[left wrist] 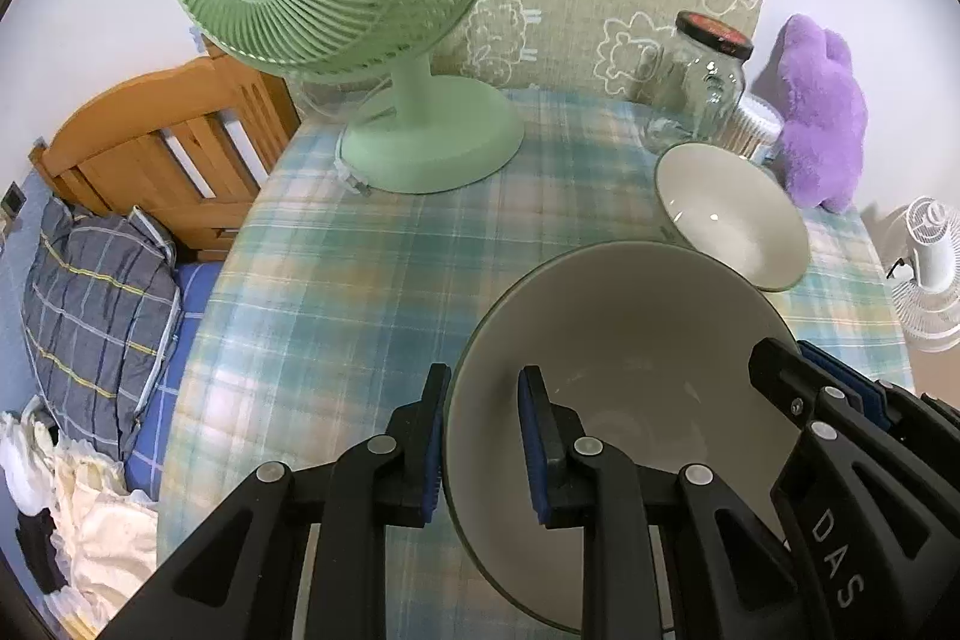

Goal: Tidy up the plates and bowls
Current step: 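Lift the held bowl with both tools and carry it toward the placed bowl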

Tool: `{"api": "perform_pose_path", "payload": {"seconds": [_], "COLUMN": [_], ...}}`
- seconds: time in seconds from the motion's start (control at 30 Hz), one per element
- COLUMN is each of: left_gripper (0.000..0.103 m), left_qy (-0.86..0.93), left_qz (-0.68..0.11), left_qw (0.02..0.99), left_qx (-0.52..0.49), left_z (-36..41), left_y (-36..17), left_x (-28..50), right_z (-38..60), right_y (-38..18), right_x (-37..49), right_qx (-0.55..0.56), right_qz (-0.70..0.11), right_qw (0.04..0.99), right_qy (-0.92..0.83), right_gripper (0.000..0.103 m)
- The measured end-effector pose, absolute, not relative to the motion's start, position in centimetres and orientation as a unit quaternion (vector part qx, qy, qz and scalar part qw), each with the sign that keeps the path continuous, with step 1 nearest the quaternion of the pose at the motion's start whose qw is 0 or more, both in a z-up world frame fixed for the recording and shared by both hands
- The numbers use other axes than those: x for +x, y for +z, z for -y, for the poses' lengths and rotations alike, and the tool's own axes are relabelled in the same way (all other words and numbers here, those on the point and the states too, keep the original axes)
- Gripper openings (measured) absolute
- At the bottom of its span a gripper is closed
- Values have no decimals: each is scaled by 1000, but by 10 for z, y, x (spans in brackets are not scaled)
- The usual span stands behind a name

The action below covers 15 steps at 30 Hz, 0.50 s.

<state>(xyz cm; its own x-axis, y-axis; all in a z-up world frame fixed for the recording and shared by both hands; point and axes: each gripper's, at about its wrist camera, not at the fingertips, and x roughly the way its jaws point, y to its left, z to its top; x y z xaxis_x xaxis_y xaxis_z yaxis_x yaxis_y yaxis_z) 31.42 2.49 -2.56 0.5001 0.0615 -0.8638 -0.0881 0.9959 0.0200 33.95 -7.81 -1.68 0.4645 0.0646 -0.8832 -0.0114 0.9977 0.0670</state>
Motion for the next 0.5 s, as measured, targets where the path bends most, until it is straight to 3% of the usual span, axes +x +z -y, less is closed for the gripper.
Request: {"api": "perform_pose_path", "payload": {"seconds": [0.5], "left_gripper": [19], "left_qy": [63], "left_qz": [-472], "left_qw": [879], "left_qx": [-29], "left_z": [-2], "left_y": [24], "left_x": [250], "right_z": [101], "right_y": [37], "right_x": [278], "right_qx": [16], "right_qz": [-487], "right_qw": [872], "right_qy": [45], "right_gripper": [16]}}
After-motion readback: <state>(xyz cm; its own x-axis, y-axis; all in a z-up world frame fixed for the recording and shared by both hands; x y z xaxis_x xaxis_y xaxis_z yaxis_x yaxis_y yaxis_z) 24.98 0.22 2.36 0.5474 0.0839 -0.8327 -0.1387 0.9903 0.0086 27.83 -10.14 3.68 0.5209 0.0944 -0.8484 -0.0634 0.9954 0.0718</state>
